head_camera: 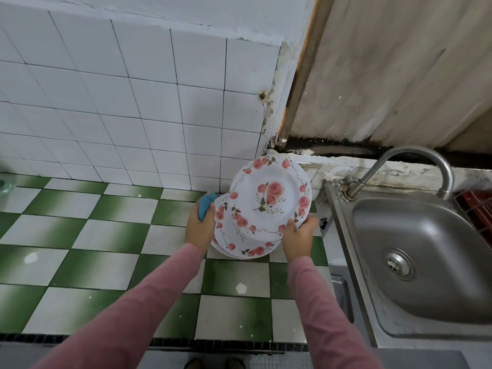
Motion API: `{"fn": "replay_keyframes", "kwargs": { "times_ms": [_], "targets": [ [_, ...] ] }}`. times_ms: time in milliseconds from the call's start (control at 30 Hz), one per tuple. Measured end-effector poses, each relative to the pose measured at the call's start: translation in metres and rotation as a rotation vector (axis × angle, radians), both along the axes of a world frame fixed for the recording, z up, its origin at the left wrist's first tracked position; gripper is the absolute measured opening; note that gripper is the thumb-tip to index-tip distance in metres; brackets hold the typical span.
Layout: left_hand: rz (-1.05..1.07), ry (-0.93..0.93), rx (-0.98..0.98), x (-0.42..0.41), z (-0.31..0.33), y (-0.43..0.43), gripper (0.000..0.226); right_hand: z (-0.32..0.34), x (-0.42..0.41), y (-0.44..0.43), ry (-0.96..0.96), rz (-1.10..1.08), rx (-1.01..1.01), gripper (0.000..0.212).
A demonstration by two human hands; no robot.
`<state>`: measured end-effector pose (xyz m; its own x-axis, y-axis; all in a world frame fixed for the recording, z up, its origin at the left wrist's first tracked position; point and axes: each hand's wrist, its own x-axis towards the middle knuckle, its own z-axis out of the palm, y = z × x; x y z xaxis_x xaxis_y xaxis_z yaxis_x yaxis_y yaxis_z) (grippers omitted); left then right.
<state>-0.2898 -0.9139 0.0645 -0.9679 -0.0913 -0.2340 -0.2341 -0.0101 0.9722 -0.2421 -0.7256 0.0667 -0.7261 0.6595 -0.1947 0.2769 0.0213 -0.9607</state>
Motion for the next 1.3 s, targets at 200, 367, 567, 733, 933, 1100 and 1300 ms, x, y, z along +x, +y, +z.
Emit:
{"fn": "replay_keyframes", "kwargs": {
  "times_ms": [200, 367, 567, 733, 933, 1100, 1300],
  "targets": [
    [0.077, 0.123, 0.089, 0.004, 0.021, 0.024, 0.034, 0.014, -0.002, -0.005, 0.079, 0.034, -0.046, 0.014],
    [0.011, 0.212, 0.042, 0.005, 0.011, 0.04, 0.039, 0.022, -0.003, -0.016, 0.167, 0.068, -0.208, 0.019],
    [-0.292, 0.153, -0.23, 0.015, 0.001, 0.053, 0.057, 0.04, -0.009, -0.025, 0.257, 0.053, -0.571, 0.028],
    [-0.726, 0.326, -0.259, 0.022, 0.009, 0.065, 0.056, 0.042, -0.013, -0.031, 0.225, 0.076, -0.696, 0.046],
    [-0.712, 0.424, -0.868, -0.04, 0.01, 0.044, 0.065, 0.04, -0.002, -0.029, 0.267, 0.194, -0.863, 0.054],
    [-0.87, 0.329, -0.926, -0.024, 0.013, 0.037, 0.059, 0.046, -0.008, -0.005, 0.297, 0.168, -0.835, 0.052],
    [-0.92, 0.175, -0.394, 0.021, 0.035, 0.067, 0.053, 0.038, -0.021, -0.006, 0.256, 0.096, -0.759, 0.079]
  ]
}}
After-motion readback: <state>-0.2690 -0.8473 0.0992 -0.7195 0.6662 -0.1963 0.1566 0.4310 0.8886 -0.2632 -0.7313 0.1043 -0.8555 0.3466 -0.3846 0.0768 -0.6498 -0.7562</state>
